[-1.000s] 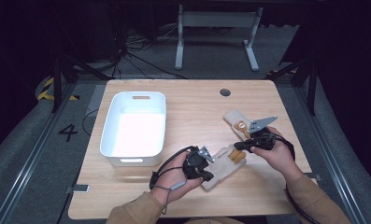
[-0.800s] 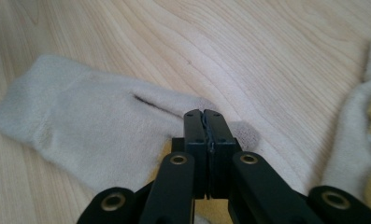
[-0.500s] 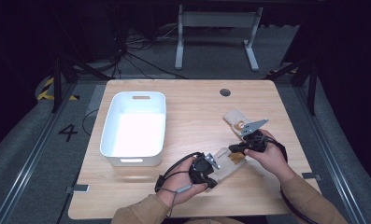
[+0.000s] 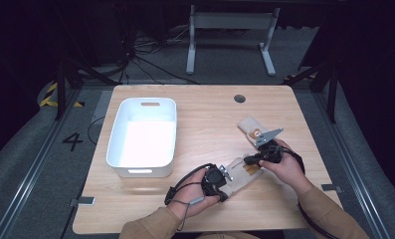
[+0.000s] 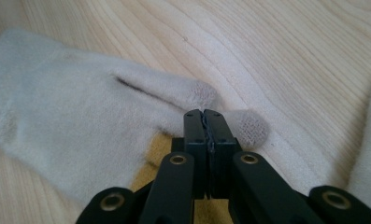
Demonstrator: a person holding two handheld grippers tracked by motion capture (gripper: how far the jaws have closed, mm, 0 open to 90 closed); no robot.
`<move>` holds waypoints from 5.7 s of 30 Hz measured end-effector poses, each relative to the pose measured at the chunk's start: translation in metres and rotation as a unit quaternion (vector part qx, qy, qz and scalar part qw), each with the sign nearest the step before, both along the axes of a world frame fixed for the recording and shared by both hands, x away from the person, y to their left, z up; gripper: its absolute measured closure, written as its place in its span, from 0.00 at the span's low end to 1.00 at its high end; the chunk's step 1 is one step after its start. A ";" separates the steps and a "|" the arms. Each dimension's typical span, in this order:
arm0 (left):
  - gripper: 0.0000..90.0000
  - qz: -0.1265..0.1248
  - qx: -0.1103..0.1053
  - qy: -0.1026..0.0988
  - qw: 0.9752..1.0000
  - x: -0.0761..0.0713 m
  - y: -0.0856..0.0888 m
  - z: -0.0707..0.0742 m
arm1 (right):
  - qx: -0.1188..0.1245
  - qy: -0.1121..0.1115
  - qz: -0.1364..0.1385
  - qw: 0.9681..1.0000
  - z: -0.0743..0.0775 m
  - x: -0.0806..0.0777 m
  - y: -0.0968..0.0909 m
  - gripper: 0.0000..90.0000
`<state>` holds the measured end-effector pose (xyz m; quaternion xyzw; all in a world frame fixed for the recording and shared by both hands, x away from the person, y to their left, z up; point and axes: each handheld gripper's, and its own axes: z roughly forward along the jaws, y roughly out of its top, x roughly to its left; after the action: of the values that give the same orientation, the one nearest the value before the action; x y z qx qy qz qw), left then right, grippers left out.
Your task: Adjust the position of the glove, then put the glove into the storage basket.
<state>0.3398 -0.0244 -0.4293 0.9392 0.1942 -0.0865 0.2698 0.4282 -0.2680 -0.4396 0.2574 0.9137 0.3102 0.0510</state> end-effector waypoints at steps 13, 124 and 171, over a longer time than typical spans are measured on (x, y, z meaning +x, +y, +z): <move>1.00 0.012 0.016 -0.001 1.000 0.003 0.004 0.000 | -0.012 0.014 0.000 1.000 -0.002 -0.003 -0.004 1.00; 0.73 0.156 -0.023 -0.046 0.986 0.024 0.079 0.034 | 0.007 -0.042 -0.219 0.975 -0.008 0.046 -0.057 0.67; 0.78 0.139 -0.030 -0.036 0.989 0.032 0.074 0.044 | 0.052 -0.072 -0.144 0.986 0.069 -0.011 -0.060 0.90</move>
<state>0.3714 0.0493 -0.3854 0.8970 0.3107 -0.0200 0.3138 0.4172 -0.3276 -0.3710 0.3653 0.8440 0.3641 0.1469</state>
